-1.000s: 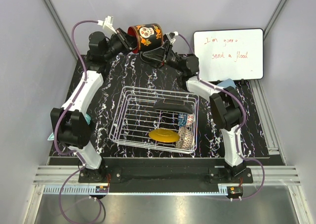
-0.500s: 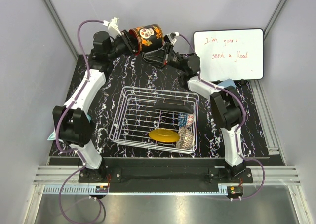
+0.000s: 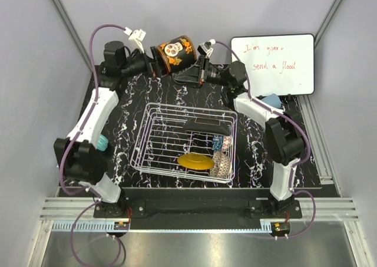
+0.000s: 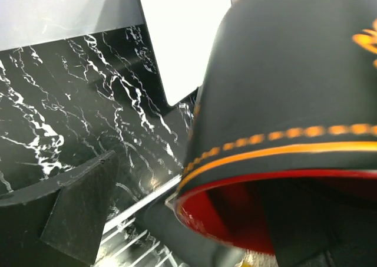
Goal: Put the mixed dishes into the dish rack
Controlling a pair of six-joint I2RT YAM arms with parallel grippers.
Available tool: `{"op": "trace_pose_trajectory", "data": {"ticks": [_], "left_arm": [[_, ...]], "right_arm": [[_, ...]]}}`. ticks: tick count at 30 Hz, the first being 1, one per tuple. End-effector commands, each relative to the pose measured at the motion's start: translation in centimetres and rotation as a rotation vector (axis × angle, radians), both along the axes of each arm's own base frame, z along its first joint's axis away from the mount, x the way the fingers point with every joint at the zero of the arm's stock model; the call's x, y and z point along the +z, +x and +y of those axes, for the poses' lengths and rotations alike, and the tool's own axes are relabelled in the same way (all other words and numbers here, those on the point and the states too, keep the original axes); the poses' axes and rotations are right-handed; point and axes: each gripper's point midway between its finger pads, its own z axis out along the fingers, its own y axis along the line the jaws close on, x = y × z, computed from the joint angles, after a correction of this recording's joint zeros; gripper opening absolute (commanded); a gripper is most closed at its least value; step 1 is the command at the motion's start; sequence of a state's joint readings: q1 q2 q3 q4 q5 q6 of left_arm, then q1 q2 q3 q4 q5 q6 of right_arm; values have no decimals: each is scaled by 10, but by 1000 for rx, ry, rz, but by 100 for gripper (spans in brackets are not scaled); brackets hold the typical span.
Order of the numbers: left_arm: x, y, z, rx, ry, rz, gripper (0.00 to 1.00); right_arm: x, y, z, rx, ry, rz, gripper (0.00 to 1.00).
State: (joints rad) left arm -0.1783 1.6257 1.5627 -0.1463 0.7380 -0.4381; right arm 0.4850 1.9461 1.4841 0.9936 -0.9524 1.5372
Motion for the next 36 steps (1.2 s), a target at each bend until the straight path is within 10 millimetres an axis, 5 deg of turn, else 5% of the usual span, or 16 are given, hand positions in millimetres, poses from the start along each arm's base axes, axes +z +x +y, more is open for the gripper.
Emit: {"op": "trace_pose_trajectory", "data": {"ticks": [1, 9, 16, 23, 36], "left_arm": [[-13, -73, 0, -257, 58, -3, 99], [-26, -111, 64, -304, 143, -73, 99], [-97, -99, 124, -149, 281, 115, 99], [-115, -79, 152, -8, 347, 226, 99], [-107, -67, 173, 76, 277, 303, 99]], "right_arm": [[68, -43, -19, 4, 75, -390, 0], [53, -26, -25, -29, -45, -393, 0], [39, -20, -24, -110, -238, -512, 0], [-54, -28, 1, -240, -822, -633, 0], [-127, -44, 37, -258, -1119, -790, 0]]}}
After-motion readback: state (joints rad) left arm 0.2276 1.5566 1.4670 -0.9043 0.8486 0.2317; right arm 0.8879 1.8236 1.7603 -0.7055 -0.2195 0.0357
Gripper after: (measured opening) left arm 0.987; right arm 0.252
